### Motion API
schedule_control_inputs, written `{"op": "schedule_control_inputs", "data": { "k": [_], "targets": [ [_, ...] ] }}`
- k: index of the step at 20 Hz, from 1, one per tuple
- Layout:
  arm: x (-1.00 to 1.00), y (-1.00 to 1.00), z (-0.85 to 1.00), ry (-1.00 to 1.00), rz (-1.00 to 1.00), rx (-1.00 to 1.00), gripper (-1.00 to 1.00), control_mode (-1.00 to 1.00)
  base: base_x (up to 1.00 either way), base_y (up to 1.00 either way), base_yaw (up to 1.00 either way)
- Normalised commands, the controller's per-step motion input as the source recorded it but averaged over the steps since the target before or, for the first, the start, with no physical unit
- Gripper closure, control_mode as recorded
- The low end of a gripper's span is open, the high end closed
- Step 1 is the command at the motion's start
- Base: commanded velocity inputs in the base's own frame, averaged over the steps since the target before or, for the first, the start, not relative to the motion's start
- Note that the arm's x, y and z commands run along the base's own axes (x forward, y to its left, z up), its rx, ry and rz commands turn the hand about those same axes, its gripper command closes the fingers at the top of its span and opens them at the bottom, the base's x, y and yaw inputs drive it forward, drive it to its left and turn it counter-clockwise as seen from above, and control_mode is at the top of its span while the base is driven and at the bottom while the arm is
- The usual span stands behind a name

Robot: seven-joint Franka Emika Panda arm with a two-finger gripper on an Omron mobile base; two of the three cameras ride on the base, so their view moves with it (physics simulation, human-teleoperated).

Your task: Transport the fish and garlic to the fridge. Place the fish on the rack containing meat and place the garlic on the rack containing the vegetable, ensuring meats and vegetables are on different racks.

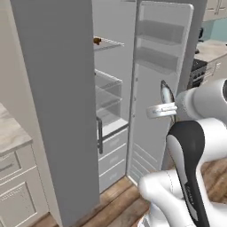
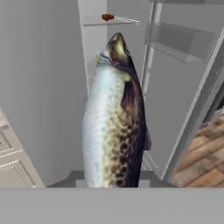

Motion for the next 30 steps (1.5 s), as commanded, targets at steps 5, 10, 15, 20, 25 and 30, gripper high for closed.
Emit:
{"op": "schedule_control_inputs", "data": {
  "k": [5, 10, 15, 20, 25, 30],
  "targets": [
    [0.0, 0.0, 0.0, 0.0, 0.0, 0.0, 1.0, 1.0, 0.9, -0.25, 0.22],
    [0.0, 0.0, 0.0, 0.0, 0.0, 0.0, 1.0, 1.0, 0.97, -0.09, 0.26],
    [0.0, 0.0, 0.0, 0.0, 0.0, 0.0, 1.0, 1.0, 1.0, 0.0, 0.26],
    [0.0, 0.0, 0.0, 0.0, 0.0, 0.0, 1.0, 1.0, 0.83, -0.09, 0.09],
    [0.0, 0.0, 0.0, 0.0, 0.0, 0.0, 1.0, 1.0, 0.38, -0.03, 0.09],
    [0.0, 0.0, 0.0, 0.0, 0.0, 0.0, 1.0, 1.0, 0.02, -0.3, 0.2]
  ]
}}
